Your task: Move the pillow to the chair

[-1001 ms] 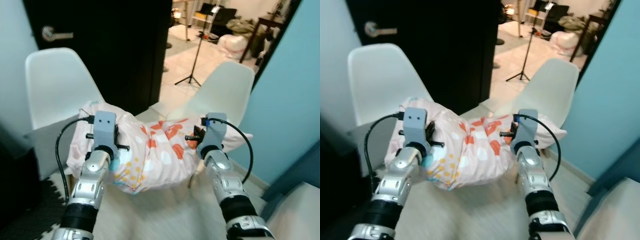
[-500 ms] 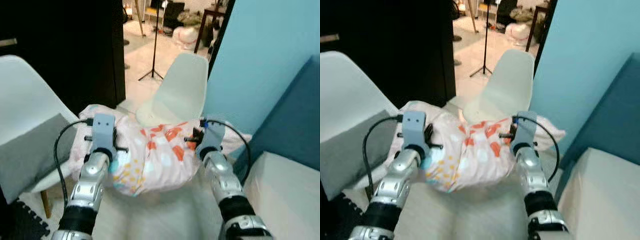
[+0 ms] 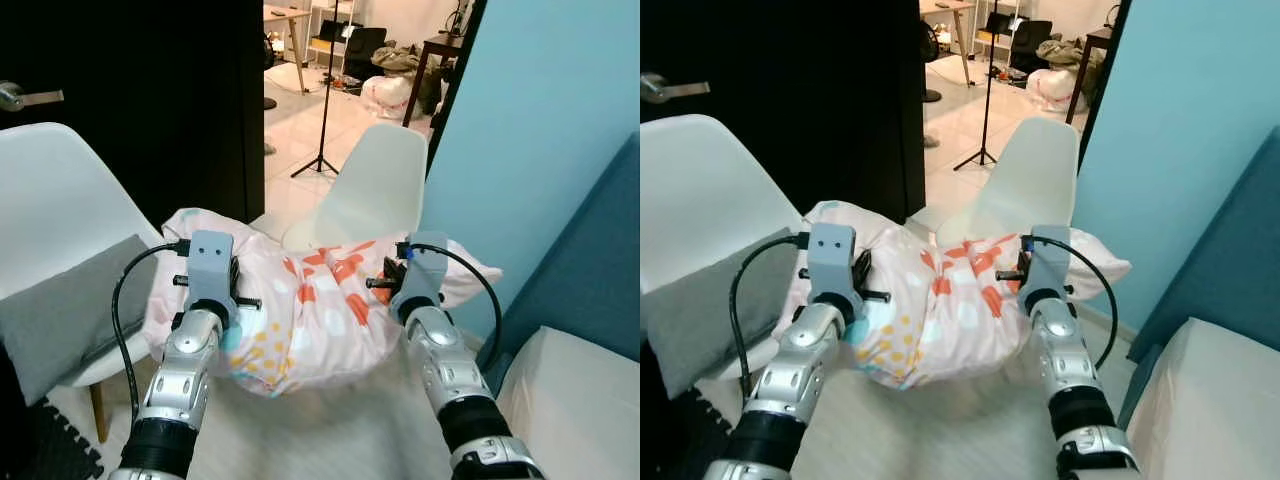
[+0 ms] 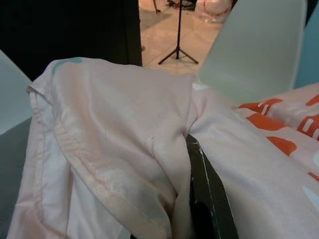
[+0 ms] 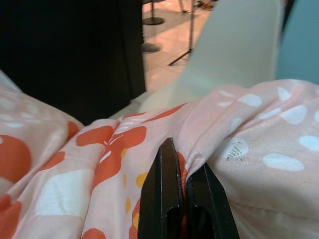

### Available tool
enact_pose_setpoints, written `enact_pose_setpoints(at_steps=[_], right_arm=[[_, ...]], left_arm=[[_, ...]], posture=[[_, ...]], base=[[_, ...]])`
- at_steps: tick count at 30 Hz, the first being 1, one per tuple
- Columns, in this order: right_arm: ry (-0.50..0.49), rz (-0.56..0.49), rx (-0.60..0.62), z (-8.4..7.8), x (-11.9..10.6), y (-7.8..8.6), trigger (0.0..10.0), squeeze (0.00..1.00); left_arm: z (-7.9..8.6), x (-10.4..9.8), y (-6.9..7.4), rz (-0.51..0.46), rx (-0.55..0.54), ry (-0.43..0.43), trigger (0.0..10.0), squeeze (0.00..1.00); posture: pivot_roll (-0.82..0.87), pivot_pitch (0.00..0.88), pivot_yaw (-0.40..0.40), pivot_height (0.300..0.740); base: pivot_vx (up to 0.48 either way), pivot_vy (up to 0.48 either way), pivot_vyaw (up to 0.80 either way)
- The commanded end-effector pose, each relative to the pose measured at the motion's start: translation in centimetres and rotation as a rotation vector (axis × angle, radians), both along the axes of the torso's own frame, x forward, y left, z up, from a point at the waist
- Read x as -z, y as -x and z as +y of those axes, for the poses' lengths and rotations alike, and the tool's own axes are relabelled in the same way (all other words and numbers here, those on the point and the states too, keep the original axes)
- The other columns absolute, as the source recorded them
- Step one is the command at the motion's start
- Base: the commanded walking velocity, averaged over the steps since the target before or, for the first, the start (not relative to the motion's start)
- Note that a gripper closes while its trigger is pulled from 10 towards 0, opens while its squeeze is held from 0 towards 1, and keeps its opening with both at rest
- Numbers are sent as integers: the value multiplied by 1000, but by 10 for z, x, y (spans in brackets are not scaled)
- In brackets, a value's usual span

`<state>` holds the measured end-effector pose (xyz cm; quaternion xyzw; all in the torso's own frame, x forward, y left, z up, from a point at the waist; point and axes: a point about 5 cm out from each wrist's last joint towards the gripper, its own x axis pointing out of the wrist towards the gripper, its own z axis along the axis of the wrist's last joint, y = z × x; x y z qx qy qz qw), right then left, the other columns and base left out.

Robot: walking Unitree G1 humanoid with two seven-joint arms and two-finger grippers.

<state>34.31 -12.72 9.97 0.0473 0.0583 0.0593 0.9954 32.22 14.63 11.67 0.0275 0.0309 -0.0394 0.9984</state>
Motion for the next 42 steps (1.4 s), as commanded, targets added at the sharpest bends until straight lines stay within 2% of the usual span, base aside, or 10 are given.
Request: enact_pose_setpoints(at_steps=[1,38,42], right_arm=[[8,-65,-33,4,-14,-5,10000,0],[-19,-77,-38,8,-16,-8,10000,0],[-22,-77,-37,7,-15,-8,10000,0]], left_arm=[[-11,-14,-3,-67,49,17,10000,0],[-8,-17,-5,-81,57,18,10000,0],[-8,-17,-5,-81,57,17,10000,0]], posture=[[54,0,-78,740],[63,0,-78,740],[63,0,-78,740]], base=[[379,0,0],[380,0,0],[375,0,-463]])
